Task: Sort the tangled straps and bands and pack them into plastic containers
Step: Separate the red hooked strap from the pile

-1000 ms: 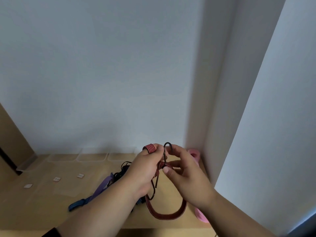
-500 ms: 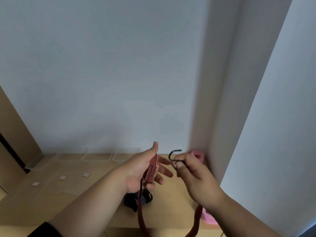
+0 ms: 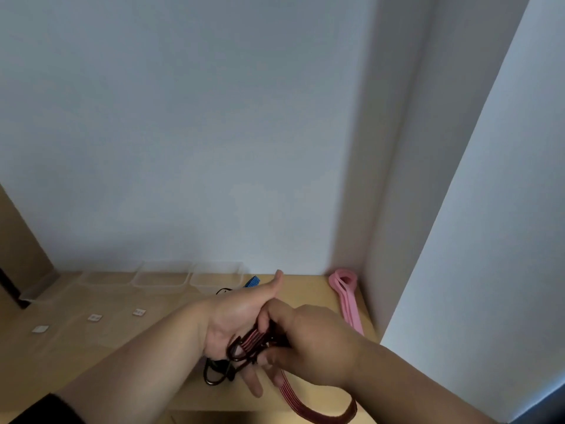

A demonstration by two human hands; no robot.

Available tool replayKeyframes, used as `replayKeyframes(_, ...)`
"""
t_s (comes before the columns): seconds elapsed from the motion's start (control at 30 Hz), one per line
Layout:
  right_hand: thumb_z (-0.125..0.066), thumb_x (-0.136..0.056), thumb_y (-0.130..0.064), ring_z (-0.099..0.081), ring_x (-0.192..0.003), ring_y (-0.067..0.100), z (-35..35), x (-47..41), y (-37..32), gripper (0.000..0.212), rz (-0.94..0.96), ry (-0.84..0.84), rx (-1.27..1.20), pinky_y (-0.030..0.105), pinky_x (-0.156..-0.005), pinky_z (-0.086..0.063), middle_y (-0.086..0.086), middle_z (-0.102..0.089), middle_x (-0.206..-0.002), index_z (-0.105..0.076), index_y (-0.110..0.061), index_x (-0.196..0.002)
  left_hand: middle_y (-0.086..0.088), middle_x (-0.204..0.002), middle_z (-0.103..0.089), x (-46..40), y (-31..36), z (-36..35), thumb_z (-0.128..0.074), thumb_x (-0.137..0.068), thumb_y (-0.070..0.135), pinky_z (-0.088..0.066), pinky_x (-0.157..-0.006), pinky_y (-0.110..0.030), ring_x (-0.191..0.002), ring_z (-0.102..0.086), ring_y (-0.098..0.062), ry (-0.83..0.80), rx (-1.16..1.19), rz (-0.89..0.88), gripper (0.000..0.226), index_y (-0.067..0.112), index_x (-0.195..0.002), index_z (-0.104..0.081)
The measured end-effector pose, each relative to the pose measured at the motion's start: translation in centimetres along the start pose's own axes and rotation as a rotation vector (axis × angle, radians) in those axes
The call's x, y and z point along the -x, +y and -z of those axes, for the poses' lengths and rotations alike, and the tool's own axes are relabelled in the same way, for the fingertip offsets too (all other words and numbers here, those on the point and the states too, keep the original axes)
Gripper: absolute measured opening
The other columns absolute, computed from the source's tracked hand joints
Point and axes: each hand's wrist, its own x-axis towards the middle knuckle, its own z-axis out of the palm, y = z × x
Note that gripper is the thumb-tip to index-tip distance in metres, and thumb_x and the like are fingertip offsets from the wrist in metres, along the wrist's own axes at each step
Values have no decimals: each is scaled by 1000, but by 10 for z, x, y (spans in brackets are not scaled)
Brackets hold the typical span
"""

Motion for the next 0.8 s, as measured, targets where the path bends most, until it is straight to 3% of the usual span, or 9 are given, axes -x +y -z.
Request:
replayKeyframes(0.1, -62, -87, -44, -66, -84, 24, -8, -12, 7, 49, -131, 36, 15, 43, -72, -54, -5, -68, -88, -32, -25, -122, -23, -104, -60, 3, -1, 8, -51, -66, 91, -59, -58, -40, -69, -68, -28, -116, -172, -2, 87, 16, -106, -66)
replayKeyframes(0.2, -60, -84, -47, -65, -81, 24, -9, -19, 17, 51, -200, 15, 103, 41, -69, -55, -3, -67, -88, -32, -24, -120, -5, -72, -68, 2, 4, 3, -79, -62, 66, -53, -46, -29, -50, -55, -14, -63, -352, -31, 58, 17, -89, -64)
replayKeyframes(0.27, -59, -85, -44, -64, -80, 25, -9, -24, 18, 46, -193, -26, 109, 38, -67, -54, -6, -62, -84, -36, -27, -121, 2, -59, -61, 0, 8, 5, -76, -76, 51, -45, -42, -24, -45, -45, -8, 32, -527, -10, 42, 13, -79, -57)
replayKeyframes(0.37, -61, -85, -38, -65, -87, 21, -9, -30, 21, 53, -178, -68, -46, 38, -72, -54, -5, -69, -94, -40, -38, -133, 0, -64, -57, -1, 12, 10, -67, -92, 43, -38, -45, -23, -41, -43, -5, 78, -784, 10, 38, 15, -70, -55)
replayKeyframes(0.47, -70, -84, -44, -65, -85, 16, -12, -38, 23, 38, -142, -156, -126, 37, -77, -54, -4, -71, -95, -56, -35, -118, 0, -65, -57, 1, 15, 21, -57, -96, 49, -36, -44, -22, -42, -43, -5, 46, -931, 82, 40, 17, -74, -59)
replayKeyframes(0.53, -77, -83, -45, -63, -73, 12, -13, -40, 24, 34, -139, -199, -172, 33, -70, -53, -3, -71, -87, -62, -26, -107, 1, -67, -59, 3, 17, 31, -50, -99, 52, -36, -45, -22, -45, -42, -7, 21, -957, 117, 38, 22, -82, -65)
replayKeyframes(0.63, -81, -83, -28, -58, -54, 1, -11, -42, 22, 31, -234, -263, -530, 24, -54, -50, -7, -67, -73, -64, -21, -108, 0, -74, -61, 7, 17, 45, -48, -102, 45, -38, -48, -23, -49, -43, -8, -23, -867, 92, 32, 21, -90, -65)
replayKeyframes(0.8, -80, -86, -19, -65, -60, 9, -11, -45, 22, 23, -248, -318, -742, 30, -55, -53, 1, -67, -72, -60, -14, -96, -3, -77, -64, 11, 14, 60, -53, -102, 33, -42, -50, -23, -49, -49, -7, -16, -803, 68, 26, 9, -96, -64)
